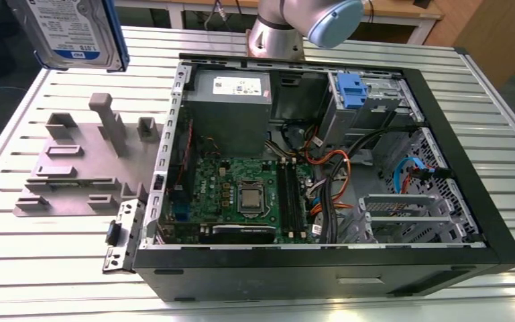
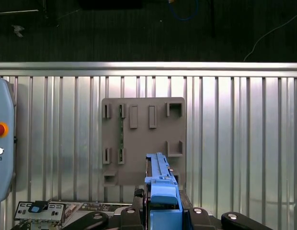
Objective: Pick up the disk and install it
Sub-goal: 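Pick up the disk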
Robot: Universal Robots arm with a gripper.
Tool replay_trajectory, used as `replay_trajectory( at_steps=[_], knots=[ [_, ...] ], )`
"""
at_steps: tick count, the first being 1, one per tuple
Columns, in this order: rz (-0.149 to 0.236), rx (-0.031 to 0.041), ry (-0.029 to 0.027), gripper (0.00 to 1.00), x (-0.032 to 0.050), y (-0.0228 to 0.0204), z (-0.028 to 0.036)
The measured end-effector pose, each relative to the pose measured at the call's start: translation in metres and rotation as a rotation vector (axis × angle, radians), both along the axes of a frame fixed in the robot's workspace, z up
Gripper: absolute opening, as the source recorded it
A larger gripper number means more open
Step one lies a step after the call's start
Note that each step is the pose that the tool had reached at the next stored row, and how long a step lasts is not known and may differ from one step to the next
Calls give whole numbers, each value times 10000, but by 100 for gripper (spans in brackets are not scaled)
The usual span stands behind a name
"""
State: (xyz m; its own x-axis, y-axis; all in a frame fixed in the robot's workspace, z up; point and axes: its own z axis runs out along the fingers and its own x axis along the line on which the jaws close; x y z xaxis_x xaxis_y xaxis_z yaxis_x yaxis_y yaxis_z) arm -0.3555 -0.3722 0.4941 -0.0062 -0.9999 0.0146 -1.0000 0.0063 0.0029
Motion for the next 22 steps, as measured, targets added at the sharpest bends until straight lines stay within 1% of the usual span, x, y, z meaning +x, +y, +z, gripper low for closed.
replay_trajectory(
  at_steps=[13, 22],
  knots=[
    [0, 0, 0, 36, 32, 0, 0],
    [1, 0, 0, 36, 69, 0, 0]
  ],
)
